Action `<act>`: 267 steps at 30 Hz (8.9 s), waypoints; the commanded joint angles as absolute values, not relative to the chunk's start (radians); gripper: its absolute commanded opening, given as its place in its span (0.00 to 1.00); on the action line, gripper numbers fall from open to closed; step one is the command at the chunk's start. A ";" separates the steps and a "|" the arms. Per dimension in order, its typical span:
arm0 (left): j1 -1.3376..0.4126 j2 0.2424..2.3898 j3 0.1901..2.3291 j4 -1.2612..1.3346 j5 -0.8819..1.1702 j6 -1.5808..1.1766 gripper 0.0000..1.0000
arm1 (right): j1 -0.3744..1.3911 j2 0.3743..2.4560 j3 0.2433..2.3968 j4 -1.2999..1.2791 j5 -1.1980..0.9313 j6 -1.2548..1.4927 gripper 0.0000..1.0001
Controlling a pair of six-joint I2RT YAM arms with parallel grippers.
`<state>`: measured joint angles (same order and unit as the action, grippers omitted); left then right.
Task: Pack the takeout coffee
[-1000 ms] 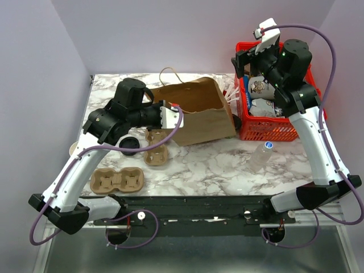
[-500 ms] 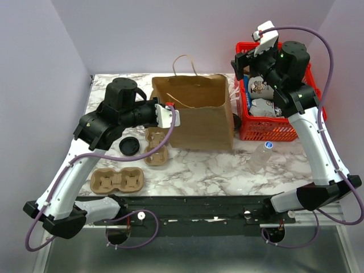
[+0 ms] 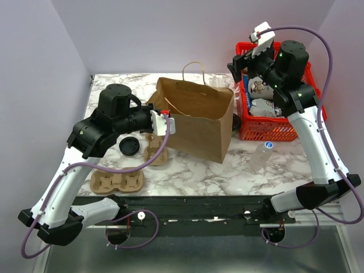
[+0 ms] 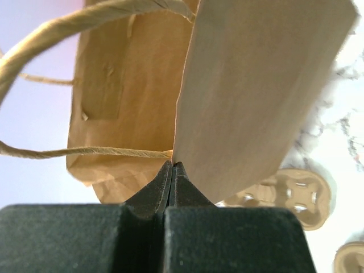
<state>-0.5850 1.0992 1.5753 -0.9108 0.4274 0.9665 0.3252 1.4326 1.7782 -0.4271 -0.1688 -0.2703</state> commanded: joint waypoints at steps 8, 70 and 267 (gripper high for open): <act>-0.626 1.129 1.405 -0.761 0.448 0.963 0.00 | 0.321 1.502 1.891 -0.692 -0.348 -0.244 1.00; -0.302 1.232 1.448 -0.831 0.081 0.126 0.96 | 0.388 1.591 1.822 -1.029 -0.638 -0.569 0.85; -0.078 0.962 1.220 0.083 0.805 -0.130 0.00 | 0.634 1.861 2.158 -0.923 -0.442 -0.468 0.01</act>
